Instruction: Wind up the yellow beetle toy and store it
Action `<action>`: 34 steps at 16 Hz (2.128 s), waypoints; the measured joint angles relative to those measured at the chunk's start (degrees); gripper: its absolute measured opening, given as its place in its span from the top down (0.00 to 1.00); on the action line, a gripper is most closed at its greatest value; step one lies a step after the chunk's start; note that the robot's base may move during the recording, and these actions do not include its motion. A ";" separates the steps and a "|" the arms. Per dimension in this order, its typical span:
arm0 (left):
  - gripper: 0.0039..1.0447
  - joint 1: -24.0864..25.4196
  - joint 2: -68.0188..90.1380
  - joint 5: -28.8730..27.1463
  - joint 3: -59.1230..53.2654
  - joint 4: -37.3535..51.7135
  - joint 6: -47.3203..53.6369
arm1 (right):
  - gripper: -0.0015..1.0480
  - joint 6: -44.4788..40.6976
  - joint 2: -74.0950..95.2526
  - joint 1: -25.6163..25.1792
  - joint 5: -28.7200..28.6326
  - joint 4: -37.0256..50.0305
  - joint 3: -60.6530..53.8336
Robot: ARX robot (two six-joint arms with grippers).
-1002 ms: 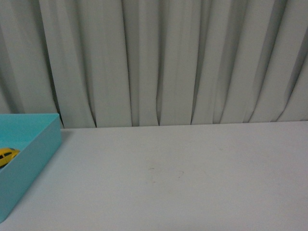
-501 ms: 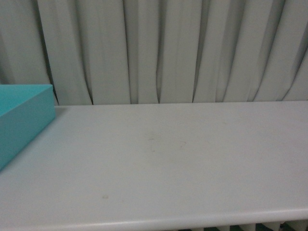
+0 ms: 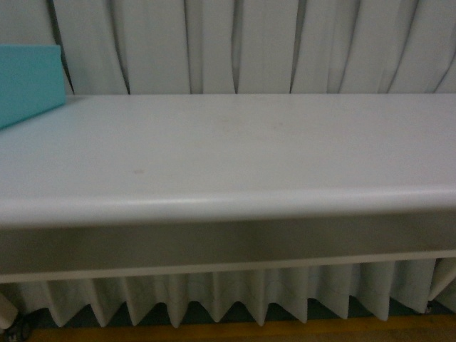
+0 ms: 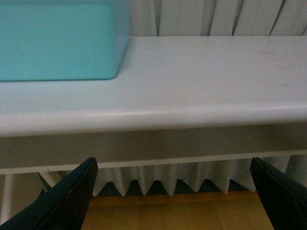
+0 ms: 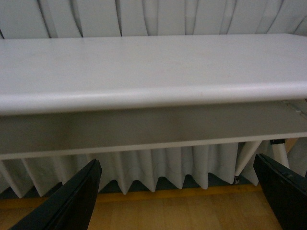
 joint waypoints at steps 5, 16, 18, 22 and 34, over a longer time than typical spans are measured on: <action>0.06 0.00 0.00 -0.07 0.00 0.04 -0.02 | 0.06 -0.02 0.02 0.00 0.04 0.02 0.00; 0.06 0.00 -0.02 -0.07 0.00 -0.02 -0.02 | 0.06 0.00 0.00 0.00 0.02 -0.02 0.00; 0.06 0.00 -0.02 -0.07 0.00 -0.02 -0.02 | 0.06 0.00 0.00 0.00 0.02 -0.02 0.00; 0.06 0.00 -0.02 -0.07 0.00 -0.04 -0.02 | 0.06 0.00 0.00 0.00 0.02 -0.02 0.00; 0.06 0.00 -0.02 -0.07 0.00 -0.02 0.00 | 0.06 0.00 0.00 0.00 0.02 -0.02 0.00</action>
